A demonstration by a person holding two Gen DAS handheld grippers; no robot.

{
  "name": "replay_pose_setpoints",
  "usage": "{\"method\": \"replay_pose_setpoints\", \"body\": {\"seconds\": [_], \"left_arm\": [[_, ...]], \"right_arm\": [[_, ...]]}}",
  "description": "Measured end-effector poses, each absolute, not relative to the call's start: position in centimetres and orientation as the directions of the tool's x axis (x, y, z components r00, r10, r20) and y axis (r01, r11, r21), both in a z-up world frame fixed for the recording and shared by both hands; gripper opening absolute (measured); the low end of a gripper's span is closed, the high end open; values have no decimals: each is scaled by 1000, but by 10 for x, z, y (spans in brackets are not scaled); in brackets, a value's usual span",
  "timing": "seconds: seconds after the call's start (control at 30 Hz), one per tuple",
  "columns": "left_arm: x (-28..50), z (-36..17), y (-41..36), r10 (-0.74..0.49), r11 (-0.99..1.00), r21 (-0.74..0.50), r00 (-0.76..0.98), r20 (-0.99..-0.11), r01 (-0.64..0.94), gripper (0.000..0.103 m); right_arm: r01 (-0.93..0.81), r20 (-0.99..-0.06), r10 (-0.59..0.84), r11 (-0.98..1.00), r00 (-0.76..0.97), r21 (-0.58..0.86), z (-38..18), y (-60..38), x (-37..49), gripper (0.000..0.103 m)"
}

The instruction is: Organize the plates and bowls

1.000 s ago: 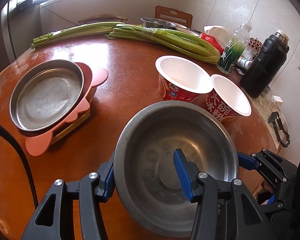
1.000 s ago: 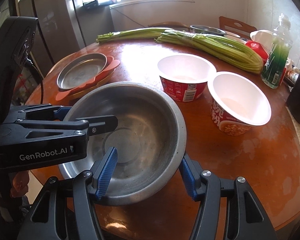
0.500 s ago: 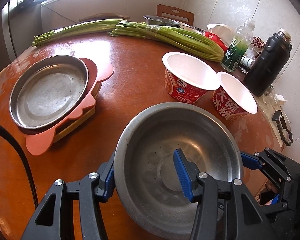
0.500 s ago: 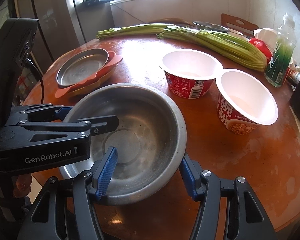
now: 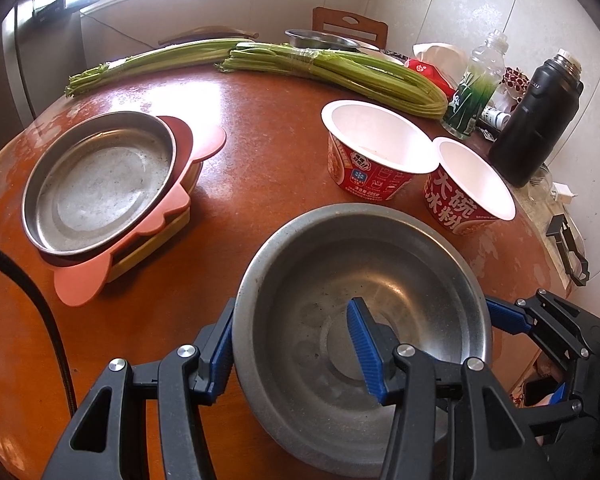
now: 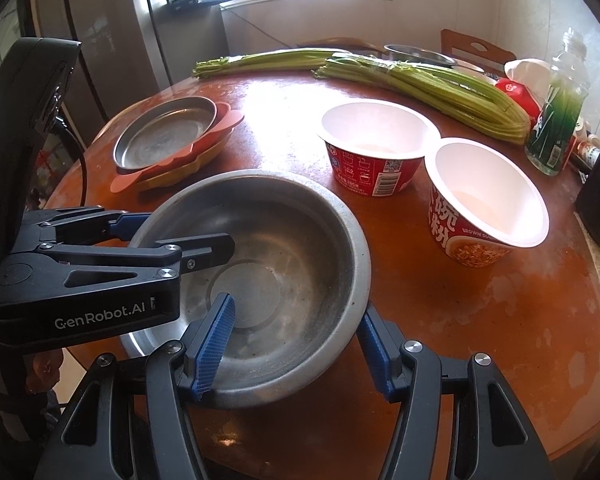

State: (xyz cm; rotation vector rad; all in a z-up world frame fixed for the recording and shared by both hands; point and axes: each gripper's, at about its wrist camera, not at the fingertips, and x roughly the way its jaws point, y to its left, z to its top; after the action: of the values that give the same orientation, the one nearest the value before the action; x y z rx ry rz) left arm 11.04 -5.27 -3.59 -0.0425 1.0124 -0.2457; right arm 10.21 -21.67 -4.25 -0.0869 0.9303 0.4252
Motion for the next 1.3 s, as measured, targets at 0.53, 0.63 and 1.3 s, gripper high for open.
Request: {"method": "replay_pose_setpoints", "body": {"seconds": [0.53,0.63,1.3], "left_arm": [[104,-21,-42,-212,975,-144,536,-817,166,53],[103,-19,-41,-209,976,-143,539,-816,162,53],[113,7,-66,-225,970,-131,556,-800,204,53]], "right_arm": [[-317,-769,304,938,563,139,-31,-238,103,63],[-299,-758,314,940,572,164,-27,-243,103,63],[-154,-712,248,968,657,196,-6,-305,123,63]]}}
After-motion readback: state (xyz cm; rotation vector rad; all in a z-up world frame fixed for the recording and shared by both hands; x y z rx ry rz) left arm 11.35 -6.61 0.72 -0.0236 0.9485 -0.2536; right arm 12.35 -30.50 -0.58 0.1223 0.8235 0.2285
